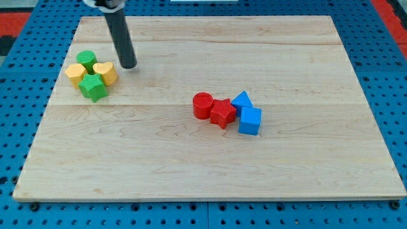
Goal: Point your arm at red star
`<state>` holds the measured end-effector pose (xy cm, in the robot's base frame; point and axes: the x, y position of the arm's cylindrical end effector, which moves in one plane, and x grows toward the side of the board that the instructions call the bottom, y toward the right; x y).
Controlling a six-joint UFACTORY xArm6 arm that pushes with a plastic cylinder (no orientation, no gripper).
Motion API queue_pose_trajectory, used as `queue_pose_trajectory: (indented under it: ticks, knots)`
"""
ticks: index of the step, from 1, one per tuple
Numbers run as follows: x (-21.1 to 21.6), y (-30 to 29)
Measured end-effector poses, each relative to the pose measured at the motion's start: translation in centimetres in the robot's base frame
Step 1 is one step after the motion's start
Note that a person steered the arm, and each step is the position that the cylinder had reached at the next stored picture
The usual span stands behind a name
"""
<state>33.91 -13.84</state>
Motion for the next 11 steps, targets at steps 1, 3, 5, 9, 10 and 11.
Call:
queue_pose_trajectory:
  ticks: [1,3,5,9,10,11]
  knots:
    - [-1.5,3.8]
    - [-2.4,4.1]
    - [-2.4,5.2]
    - [15.9,8.6]
    - [19.5,9.3]
    - [19.5,11.2]
